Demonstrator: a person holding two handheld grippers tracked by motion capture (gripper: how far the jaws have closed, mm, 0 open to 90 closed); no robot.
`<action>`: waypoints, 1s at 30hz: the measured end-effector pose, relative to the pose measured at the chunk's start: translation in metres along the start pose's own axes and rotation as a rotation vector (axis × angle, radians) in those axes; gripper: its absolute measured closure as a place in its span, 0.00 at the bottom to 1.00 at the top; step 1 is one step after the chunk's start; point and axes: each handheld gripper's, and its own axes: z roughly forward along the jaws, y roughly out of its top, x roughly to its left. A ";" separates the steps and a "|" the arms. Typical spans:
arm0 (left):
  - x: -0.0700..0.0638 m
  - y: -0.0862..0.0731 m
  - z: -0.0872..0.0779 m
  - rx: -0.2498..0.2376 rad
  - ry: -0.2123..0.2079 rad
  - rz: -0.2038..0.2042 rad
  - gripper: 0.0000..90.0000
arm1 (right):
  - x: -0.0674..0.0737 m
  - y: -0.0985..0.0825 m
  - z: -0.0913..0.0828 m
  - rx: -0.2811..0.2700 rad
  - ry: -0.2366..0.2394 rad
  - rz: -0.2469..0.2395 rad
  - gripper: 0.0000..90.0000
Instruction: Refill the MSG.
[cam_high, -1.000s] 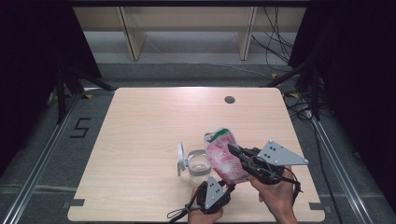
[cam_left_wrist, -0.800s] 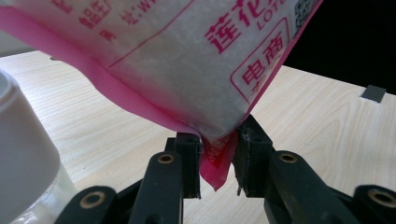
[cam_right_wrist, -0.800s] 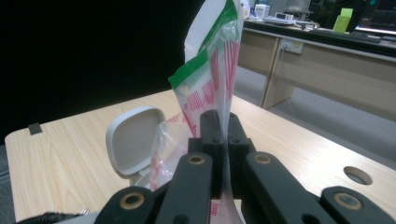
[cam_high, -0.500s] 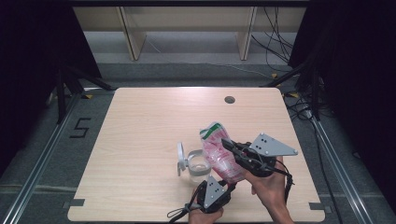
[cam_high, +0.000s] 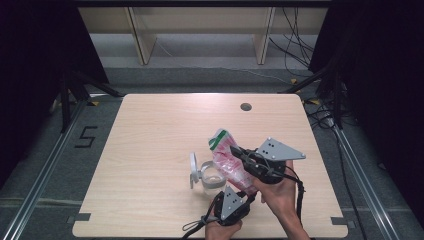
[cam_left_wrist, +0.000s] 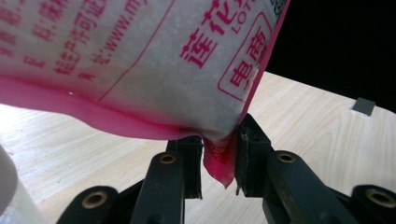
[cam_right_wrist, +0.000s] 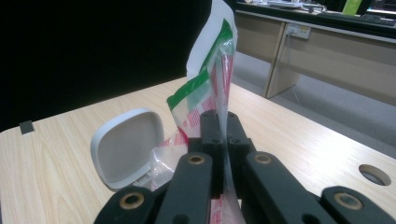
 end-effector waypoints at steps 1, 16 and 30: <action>0.000 0.000 0.000 -0.001 0.002 -0.003 0.82 | 0.000 0.001 0.000 -0.004 -0.015 -0.012 1.00; -0.001 0.004 0.007 -0.038 -0.029 -0.004 0.83 | 0.006 0.005 0.017 0.035 -0.014 -0.065 1.00; 0.000 0.006 0.008 -0.047 -0.056 -0.004 0.83 | 0.007 0.006 0.024 0.046 -0.004 -0.082 1.00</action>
